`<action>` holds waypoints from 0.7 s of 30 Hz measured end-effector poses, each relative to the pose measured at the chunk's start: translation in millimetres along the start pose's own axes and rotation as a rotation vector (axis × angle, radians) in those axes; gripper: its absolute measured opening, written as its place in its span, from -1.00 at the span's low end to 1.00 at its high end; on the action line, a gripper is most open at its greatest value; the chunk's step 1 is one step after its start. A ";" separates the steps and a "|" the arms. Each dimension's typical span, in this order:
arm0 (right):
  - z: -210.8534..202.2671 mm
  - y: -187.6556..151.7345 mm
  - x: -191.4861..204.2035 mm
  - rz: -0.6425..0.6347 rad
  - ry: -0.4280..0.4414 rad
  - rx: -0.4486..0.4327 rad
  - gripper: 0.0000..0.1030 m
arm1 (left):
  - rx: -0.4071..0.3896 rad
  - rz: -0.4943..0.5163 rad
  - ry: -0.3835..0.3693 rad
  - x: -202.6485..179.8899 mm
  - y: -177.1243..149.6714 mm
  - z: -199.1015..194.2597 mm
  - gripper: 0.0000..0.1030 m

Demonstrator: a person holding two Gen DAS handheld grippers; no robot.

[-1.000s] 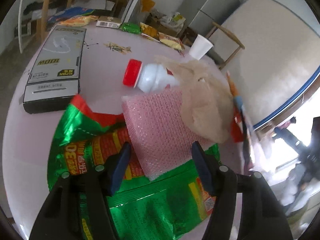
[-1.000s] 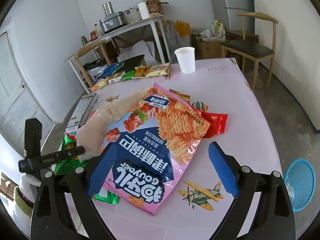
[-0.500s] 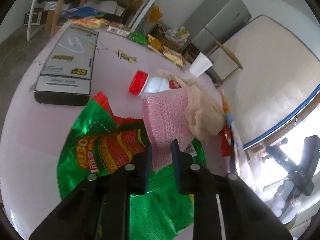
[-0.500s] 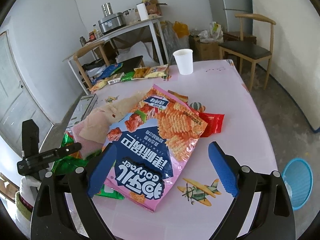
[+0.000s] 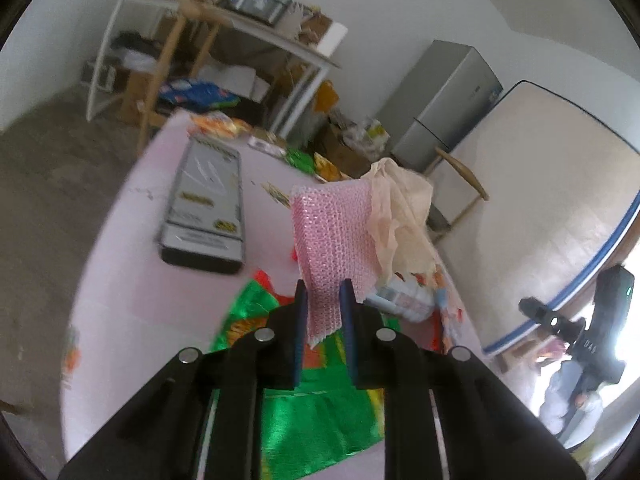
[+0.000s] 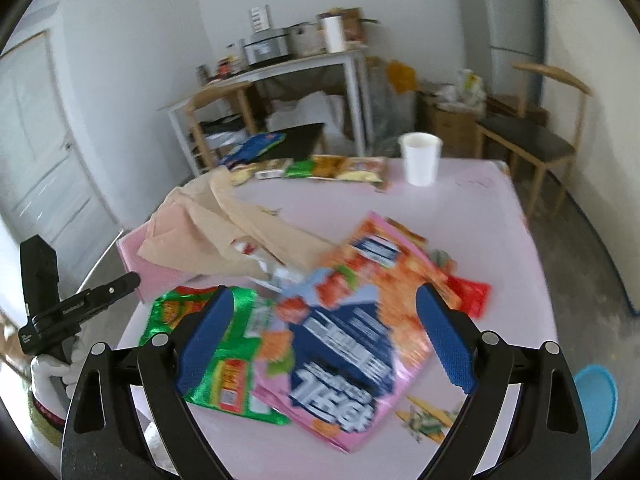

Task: Collect trash

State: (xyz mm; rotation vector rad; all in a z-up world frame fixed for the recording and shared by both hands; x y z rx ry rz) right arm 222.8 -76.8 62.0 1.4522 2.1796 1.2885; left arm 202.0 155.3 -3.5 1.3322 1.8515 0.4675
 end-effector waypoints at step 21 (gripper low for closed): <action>157.5 46.3 -2.6 -0.038 0.006 0.375 0.64 | -0.010 0.078 0.062 6.7 -17.9 2.8 -0.71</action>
Point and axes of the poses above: each gripper's, at about its wrist camera, not at the fingertips, and z roughly the way its jaws point, x to its left, y to its top, the point moved 3 cm from there along z, roughly the way its jaws point, and after that the axes turned 12 degrees about y, right-handed, at the moved point
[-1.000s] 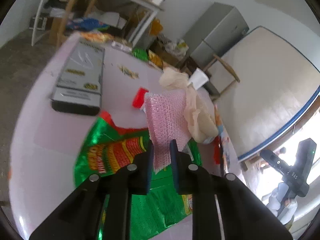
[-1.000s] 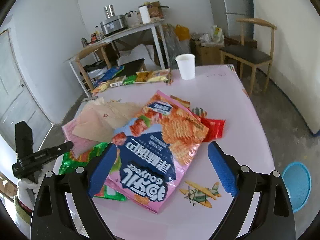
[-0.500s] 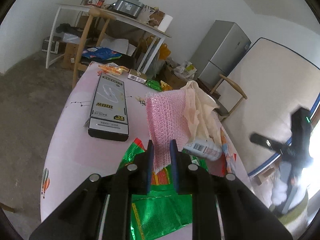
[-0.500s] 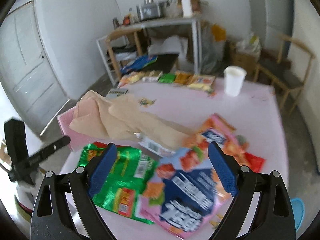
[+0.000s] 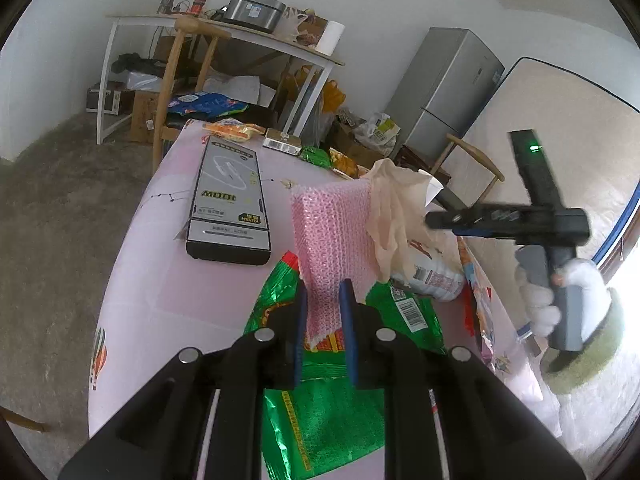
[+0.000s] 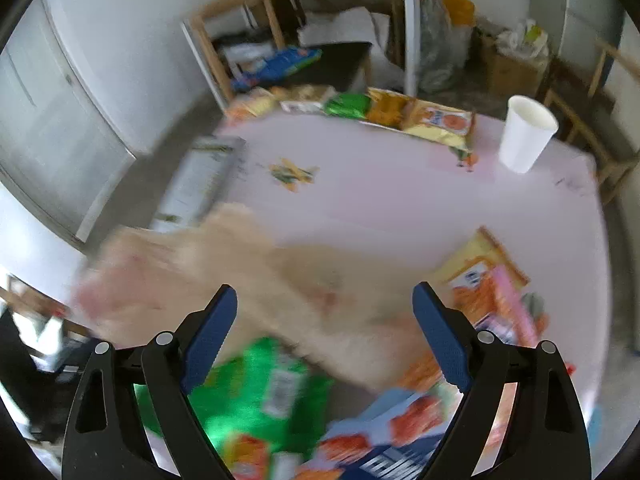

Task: Collect trash

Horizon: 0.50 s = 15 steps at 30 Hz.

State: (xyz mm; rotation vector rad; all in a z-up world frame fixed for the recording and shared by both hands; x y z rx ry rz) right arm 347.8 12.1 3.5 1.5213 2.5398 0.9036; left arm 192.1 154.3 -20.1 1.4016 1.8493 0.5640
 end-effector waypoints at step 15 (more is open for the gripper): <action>-10.1 2.7 14.3 -0.009 0.042 -0.015 -1.00 | -0.001 -0.003 -0.006 -1.3 0.9 3.7 -0.71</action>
Point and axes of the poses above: each gripper's, at about its wrist camera, not at the fingertips, and z roughly the way its jaws point, x to its left, y to its top, the point moved 3 cm from there along z, roughly the way its jaws point, and after that the axes turned 12 degrees about y, right-handed, at the moved point
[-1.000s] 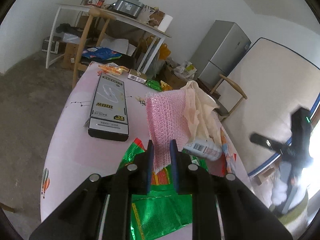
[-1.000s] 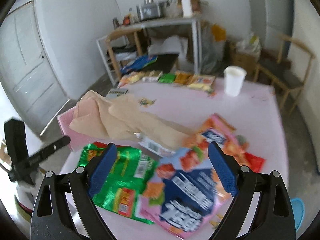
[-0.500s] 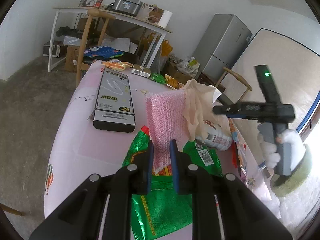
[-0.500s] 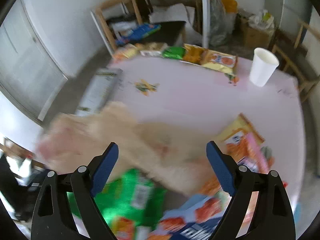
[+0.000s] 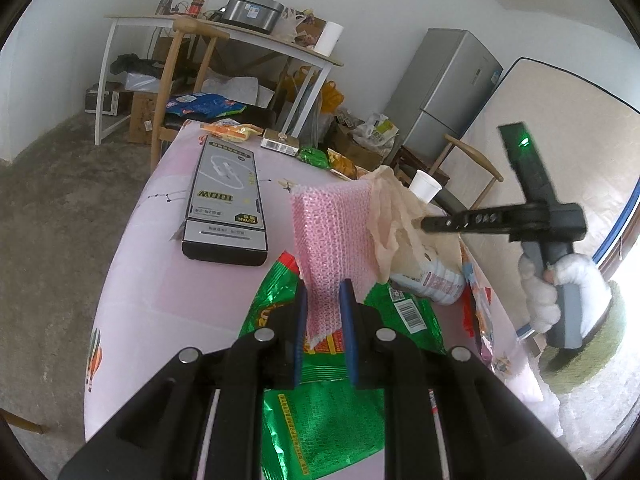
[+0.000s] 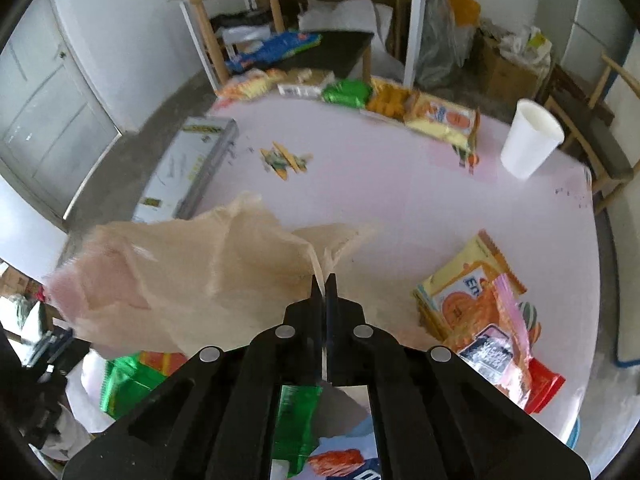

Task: Collect trash

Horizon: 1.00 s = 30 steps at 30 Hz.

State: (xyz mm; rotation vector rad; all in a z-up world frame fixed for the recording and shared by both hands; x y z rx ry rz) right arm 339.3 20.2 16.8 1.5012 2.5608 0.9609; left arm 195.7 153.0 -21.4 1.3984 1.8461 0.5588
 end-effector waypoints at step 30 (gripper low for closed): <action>6.4 -31.4 108.1 -0.244 0.289 -0.021 0.50 | -0.037 0.015 -0.036 -11.2 -1.3 -6.8 -0.72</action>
Point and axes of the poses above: each gripper's, at about its wrist camera, not at the fingertips, and z roughly the way its jaws point, x to its left, y to its top, the point moved 3 cm from there along z, roughly the way its jaws point, and after that the axes turned 12 degrees about y, right-handed, at the moved point
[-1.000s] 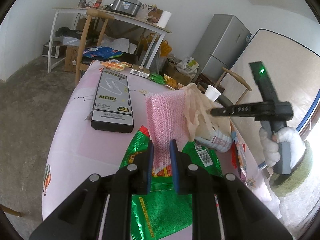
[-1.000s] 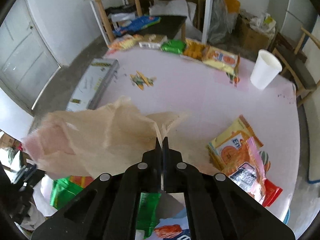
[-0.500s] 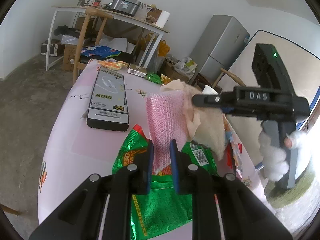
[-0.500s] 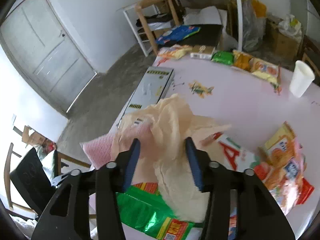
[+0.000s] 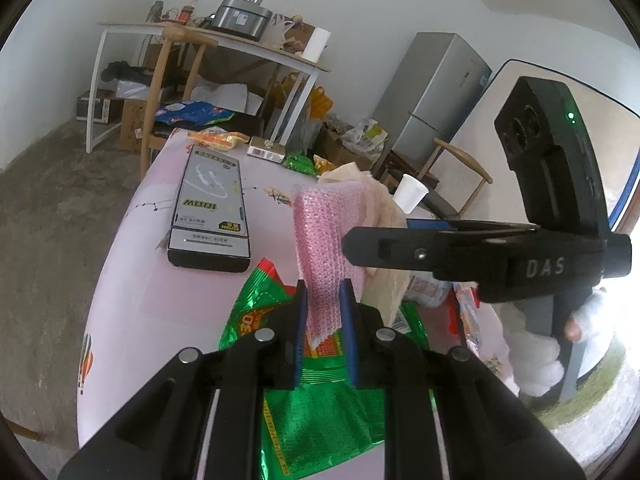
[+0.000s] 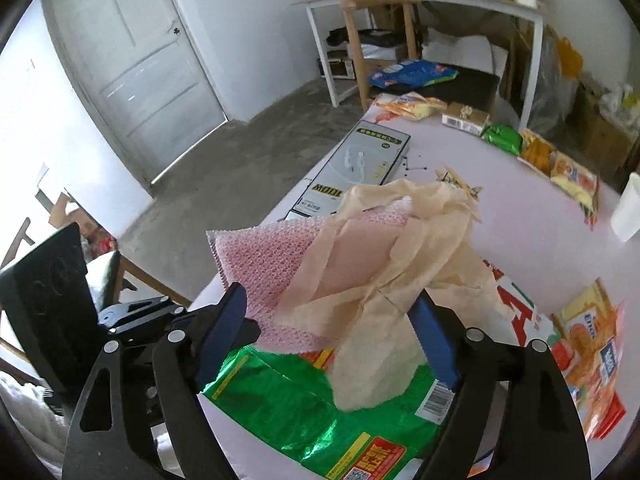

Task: Collect trash

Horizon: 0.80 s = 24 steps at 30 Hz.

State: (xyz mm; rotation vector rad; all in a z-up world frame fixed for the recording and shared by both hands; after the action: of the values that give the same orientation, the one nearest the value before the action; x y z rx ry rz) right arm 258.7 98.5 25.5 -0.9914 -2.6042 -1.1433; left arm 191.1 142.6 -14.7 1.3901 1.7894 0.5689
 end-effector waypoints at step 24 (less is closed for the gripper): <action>-1.3 -18.7 -43.8 0.204 -0.012 -0.022 -0.97 | 0.120 -0.138 -0.114 13.7 -9.5 16.4 -0.41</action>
State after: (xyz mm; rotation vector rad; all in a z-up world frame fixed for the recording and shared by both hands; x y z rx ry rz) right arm 281.0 65.6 -0.8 -1.2385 -2.4355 -1.1209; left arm 197.3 150.9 -35.7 1.3384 1.8346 0.3084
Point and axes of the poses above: each gripper's, at about its wrist camera, not at the fingertips, and z roughly the way its jaws point, x to its left, y to its top, the point moved 3 cm from there along z, roughly the way its jaws point, and after that the axes turned 12 degrees about y, right-handed, at the moved point
